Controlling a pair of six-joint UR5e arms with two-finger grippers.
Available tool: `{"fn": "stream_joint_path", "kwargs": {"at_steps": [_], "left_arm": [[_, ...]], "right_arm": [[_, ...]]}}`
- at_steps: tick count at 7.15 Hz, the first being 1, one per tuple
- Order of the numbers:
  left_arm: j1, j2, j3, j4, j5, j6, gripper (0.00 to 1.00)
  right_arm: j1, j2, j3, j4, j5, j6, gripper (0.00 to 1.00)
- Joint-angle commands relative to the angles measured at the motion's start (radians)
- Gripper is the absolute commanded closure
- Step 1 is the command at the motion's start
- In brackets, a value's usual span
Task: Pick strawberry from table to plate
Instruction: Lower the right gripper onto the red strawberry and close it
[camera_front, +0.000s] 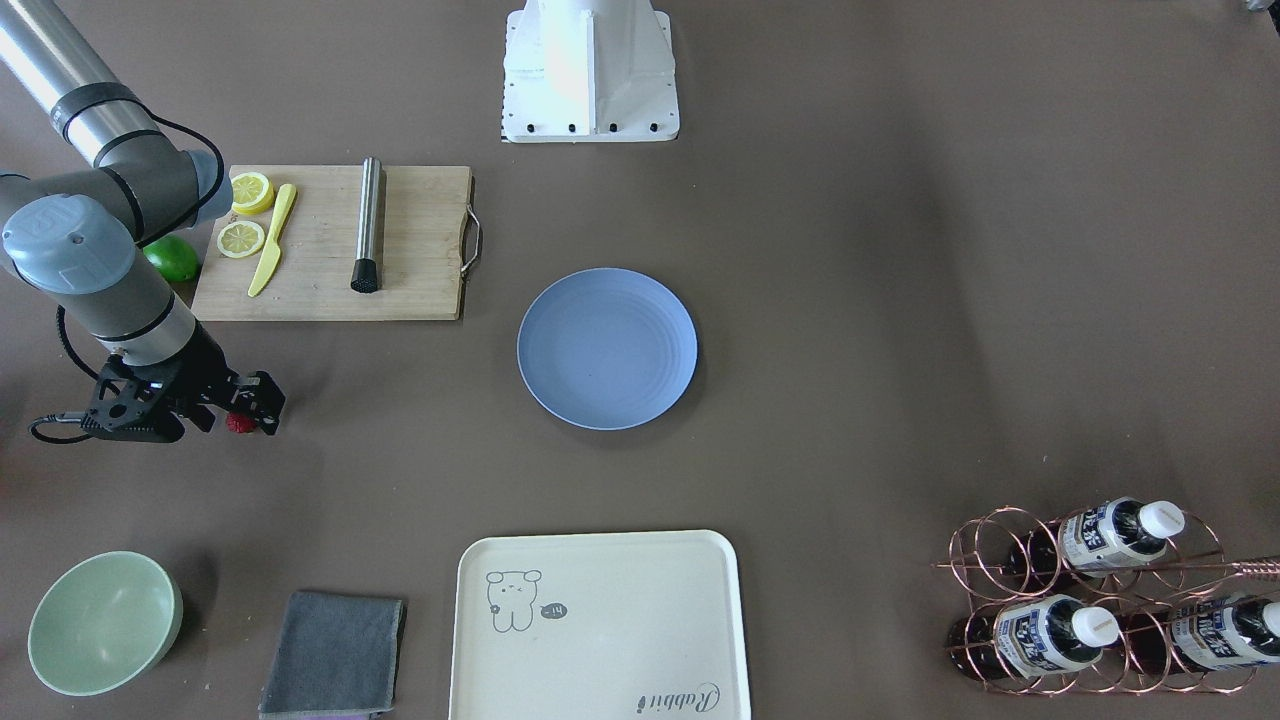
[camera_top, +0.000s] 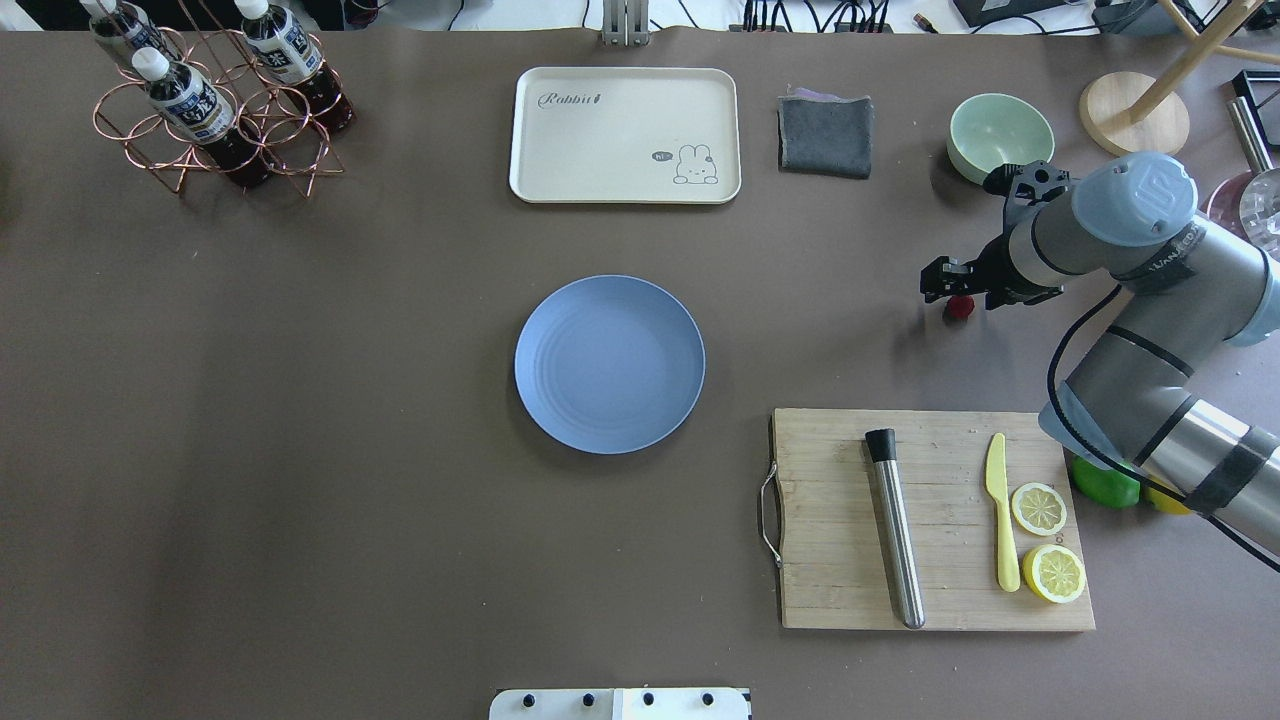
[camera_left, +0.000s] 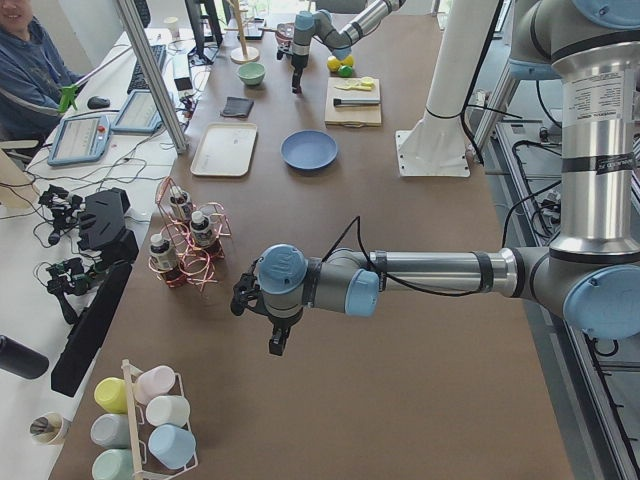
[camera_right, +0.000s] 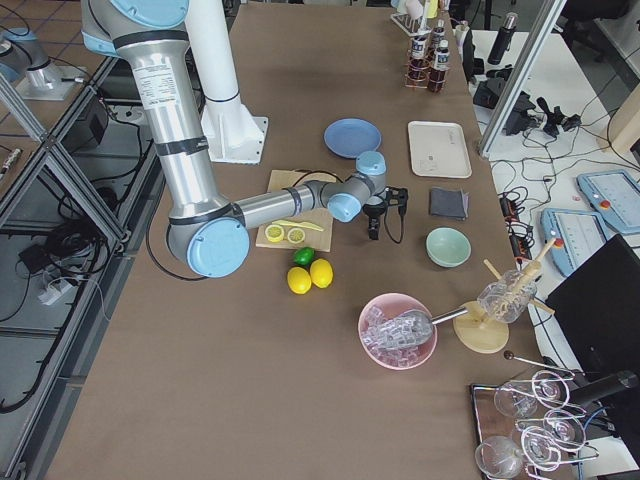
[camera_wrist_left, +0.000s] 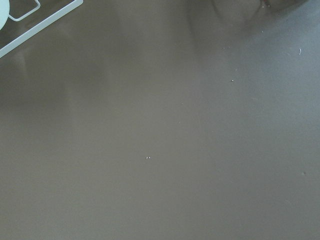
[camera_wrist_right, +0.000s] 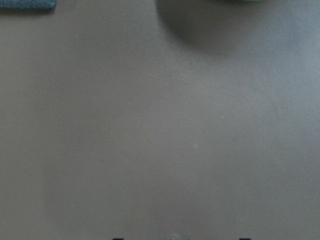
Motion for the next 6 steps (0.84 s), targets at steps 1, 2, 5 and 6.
{"fn": "stream_joint_path", "kwargs": {"at_steps": [1, 2, 5, 6], "left_arm": [[0.0, 0.001, -0.002, 0.0, -0.004, 0.0, 0.01], [0.0, 0.001, -0.003, 0.0, -0.004, 0.0, 0.01], [-0.002, 0.027, -0.006, -0.002, -0.003, 0.0, 0.01], [-0.002, 0.051, -0.011, -0.005, -0.004, 0.002, 0.01]], "right_arm": [[-0.012, -0.008, 0.008, 0.0, -0.005, 0.017, 0.94], [-0.015, -0.008, 0.011, 0.0, -0.005, 0.017, 1.0], [-0.018, 0.045, 0.081, -0.125, 0.001, 0.048, 1.0], [-0.023, 0.109, 0.082, -0.187, 0.001, 0.166, 1.0]]}}
